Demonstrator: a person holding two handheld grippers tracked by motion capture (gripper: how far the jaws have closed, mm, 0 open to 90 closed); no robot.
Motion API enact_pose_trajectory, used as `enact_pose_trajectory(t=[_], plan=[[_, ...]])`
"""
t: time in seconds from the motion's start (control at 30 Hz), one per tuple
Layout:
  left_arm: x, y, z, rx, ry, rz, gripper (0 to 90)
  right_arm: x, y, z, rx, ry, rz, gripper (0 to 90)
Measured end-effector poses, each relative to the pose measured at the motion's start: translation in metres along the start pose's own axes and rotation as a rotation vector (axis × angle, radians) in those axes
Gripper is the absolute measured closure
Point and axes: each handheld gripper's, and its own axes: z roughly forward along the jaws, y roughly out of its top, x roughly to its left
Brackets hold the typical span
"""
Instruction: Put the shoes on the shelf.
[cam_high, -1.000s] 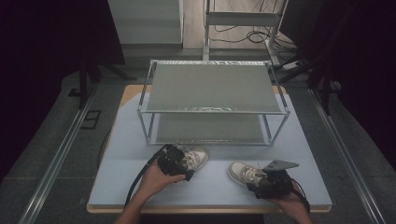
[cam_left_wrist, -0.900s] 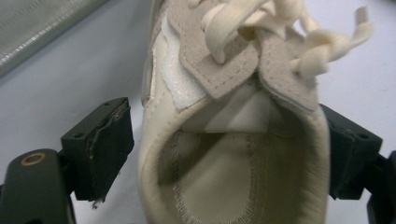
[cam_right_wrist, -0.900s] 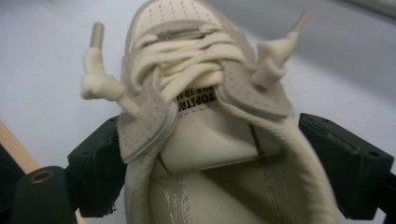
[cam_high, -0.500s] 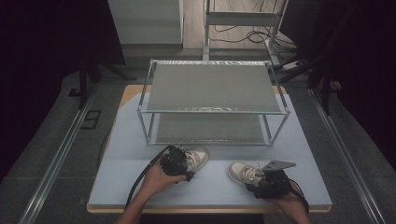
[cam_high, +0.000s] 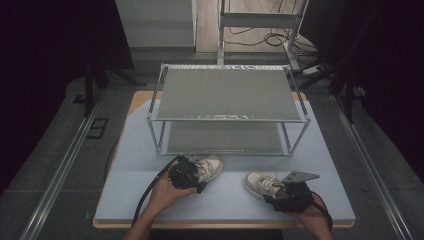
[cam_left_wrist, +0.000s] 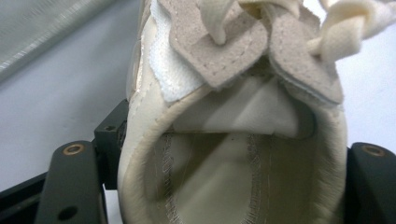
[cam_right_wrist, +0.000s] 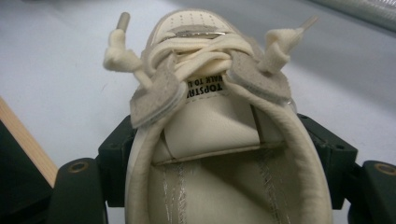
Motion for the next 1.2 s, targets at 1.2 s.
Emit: enact_pose_trajectory(t=[1.2], plan=[[0.016, 0.038, -0.006, -0.119, 0.037, -0.078, 28.5, -0.009, 0.073, 0.021, -0.133, -0.083, 0.097, 28.4]])
